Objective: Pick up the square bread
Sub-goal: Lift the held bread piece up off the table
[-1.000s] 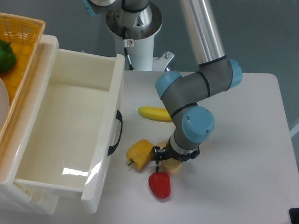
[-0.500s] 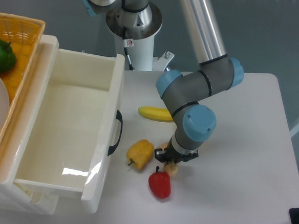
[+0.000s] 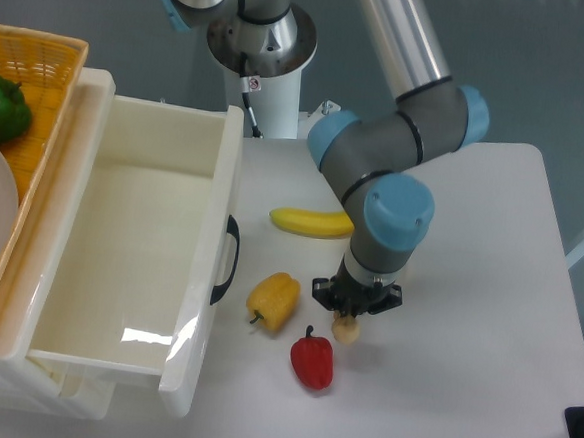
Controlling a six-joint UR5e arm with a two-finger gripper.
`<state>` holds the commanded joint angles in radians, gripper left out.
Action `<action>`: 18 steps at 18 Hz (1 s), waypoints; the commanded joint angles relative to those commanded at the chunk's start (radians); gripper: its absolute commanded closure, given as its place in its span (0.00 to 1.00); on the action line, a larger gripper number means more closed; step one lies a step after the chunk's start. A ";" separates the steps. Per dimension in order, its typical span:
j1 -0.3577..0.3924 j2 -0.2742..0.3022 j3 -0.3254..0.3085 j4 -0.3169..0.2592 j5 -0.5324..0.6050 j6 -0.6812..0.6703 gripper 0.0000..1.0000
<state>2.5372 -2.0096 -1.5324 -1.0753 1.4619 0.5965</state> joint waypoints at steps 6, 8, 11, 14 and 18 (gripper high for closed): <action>-0.025 0.055 -0.012 -0.002 0.003 0.178 0.85; -0.025 0.078 -0.021 -0.005 0.002 0.245 0.86; -0.020 0.089 -0.021 -0.023 0.003 0.261 0.85; -0.018 0.097 -0.021 -0.028 0.003 0.264 0.86; -0.015 0.104 -0.032 -0.026 0.003 0.266 0.86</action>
<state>2.5218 -1.9052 -1.5647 -1.1014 1.4650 0.8621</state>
